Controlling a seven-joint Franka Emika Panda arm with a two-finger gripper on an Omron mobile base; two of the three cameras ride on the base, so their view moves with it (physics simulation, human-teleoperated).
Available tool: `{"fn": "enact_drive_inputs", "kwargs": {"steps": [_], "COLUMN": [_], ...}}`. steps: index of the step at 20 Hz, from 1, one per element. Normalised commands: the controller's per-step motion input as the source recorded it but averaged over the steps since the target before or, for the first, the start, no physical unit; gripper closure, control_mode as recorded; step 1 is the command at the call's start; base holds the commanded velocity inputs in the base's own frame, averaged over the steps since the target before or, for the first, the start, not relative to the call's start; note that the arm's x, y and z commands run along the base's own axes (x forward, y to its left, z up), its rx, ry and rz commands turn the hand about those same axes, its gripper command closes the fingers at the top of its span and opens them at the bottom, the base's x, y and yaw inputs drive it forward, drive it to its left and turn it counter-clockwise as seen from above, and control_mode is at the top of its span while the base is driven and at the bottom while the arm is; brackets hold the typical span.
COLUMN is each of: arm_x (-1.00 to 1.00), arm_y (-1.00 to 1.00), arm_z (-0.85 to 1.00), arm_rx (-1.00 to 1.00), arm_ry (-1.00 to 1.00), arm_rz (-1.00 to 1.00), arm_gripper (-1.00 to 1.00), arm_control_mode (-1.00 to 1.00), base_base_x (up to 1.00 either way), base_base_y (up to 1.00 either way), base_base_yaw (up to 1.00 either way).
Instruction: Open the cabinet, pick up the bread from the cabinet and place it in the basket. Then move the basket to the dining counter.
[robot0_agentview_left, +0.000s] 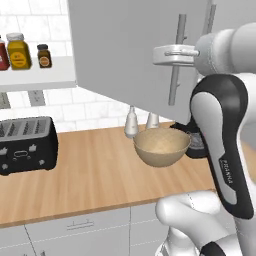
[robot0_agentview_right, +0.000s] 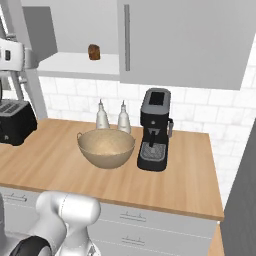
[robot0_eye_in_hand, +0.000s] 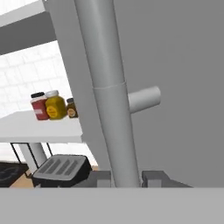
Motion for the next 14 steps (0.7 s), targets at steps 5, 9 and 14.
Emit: {"fn": "enact_drive_inputs", "kwargs": {"steps": [5,9,14], "arm_x": [-0.83,-0.99,-0.25], "arm_y": [-0.16,-0.63,-0.96], "arm_z": [-0.03,0.00,0.01], "arm_rx": [-0.03,0.00,0.08], "arm_ry": [0.00,0.00,0.04], "arm_rz": [-0.03,-0.07,-0.01], "arm_gripper": [-1.00,-1.00,-1.00], "arm_control_mode": [-1.00,-1.00,-1.00], "base_base_x": [0.00,0.00,0.00], "base_base_y": [0.00,0.00,0.00], "base_base_yaw": [0.00,0.00,0.00]}}
